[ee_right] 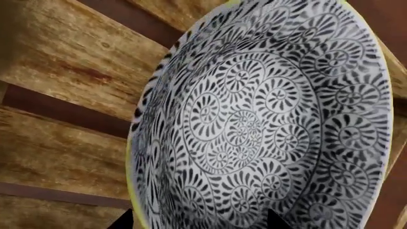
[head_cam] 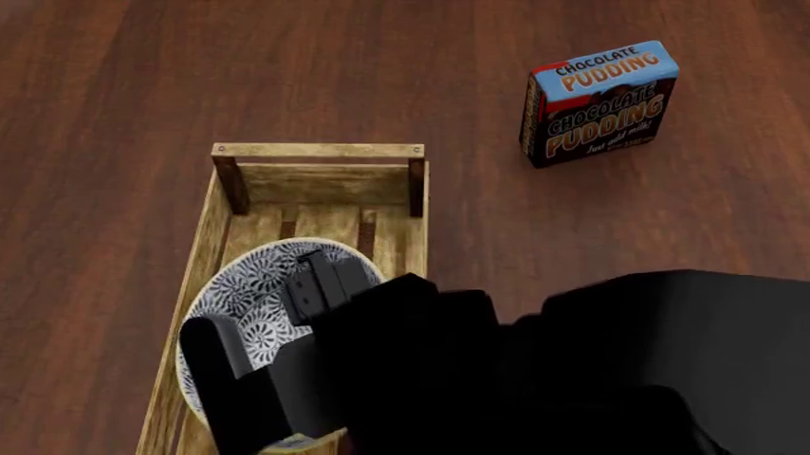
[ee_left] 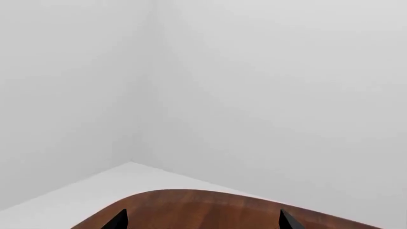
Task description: Stack the left bowl on the right bowl and place them in the tray.
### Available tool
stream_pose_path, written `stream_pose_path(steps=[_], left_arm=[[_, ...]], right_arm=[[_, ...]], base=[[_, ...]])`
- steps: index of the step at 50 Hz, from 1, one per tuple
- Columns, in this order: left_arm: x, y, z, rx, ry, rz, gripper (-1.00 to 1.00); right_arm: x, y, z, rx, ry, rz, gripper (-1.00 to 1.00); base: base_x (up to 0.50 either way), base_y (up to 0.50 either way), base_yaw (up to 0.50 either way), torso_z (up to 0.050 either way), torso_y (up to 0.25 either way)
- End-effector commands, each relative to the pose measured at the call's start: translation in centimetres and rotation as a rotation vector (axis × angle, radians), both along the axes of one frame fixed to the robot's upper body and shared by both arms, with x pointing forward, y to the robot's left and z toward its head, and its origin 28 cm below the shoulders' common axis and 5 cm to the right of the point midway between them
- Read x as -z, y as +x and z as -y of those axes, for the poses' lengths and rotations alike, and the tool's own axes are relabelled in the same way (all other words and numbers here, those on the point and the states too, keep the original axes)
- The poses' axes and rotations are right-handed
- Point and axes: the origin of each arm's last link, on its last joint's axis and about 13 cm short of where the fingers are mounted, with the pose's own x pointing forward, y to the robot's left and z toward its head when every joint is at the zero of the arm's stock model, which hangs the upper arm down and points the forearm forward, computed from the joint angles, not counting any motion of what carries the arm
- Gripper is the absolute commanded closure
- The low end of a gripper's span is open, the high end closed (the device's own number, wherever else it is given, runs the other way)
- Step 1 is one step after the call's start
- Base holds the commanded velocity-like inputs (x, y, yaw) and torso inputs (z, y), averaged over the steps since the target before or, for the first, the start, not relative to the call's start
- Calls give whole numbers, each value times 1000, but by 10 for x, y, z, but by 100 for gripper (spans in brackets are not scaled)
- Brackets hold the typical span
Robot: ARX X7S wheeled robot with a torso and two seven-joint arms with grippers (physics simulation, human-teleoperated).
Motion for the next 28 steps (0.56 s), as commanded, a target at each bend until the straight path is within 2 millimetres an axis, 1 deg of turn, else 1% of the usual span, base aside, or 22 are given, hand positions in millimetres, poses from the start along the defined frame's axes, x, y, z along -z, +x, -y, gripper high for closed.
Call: stream_pose_path(steps=[1,9,28], left_arm=[[1,-2,0,4,-8,6,-100],[2,-4,0,6,-15,10,-100],[2,-7,-3,0,-17,20,-100]], right_arm=[[-18,-8,-3,-18,0,42,-100],[-28,-16,-5,-34,1,63,-100],[-34,-29,-8,-66,9,64,-100]], base=[[0,0,0,0,0],[0,0,0,0,0],[0,0,0,0,0]])
